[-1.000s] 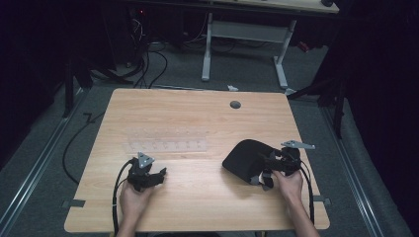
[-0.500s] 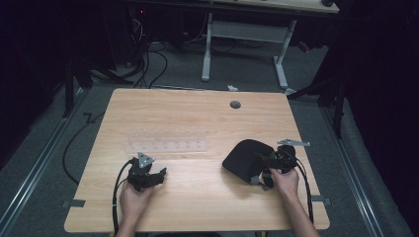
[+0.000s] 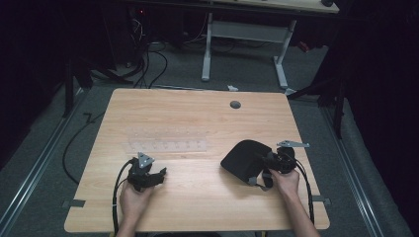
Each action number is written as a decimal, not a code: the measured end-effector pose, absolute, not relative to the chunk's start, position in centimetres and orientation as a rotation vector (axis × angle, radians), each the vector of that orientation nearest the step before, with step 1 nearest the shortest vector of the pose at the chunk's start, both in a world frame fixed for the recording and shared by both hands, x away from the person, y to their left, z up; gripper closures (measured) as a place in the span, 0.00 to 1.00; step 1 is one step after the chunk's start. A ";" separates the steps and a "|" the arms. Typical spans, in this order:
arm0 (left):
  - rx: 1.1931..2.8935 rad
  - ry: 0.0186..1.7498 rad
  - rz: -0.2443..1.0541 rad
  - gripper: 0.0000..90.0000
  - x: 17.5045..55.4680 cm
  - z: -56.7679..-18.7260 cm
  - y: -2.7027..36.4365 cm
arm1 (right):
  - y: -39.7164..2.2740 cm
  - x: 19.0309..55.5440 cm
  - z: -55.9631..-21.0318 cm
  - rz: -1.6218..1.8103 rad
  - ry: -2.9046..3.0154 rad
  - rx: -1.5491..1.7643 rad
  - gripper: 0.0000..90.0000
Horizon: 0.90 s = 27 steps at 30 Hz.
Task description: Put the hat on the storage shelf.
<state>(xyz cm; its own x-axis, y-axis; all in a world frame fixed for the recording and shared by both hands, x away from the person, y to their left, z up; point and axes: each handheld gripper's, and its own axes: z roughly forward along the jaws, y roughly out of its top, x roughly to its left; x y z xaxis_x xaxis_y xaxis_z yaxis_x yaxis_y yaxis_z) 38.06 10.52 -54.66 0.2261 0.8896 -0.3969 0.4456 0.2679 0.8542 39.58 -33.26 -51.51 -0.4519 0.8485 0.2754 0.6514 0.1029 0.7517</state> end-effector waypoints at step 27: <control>1.354 1.395 0.489 0.34 38.1 -54.7 10.5 | -33.9 37.2 -50.3 1.376 2.215 1.349 0.94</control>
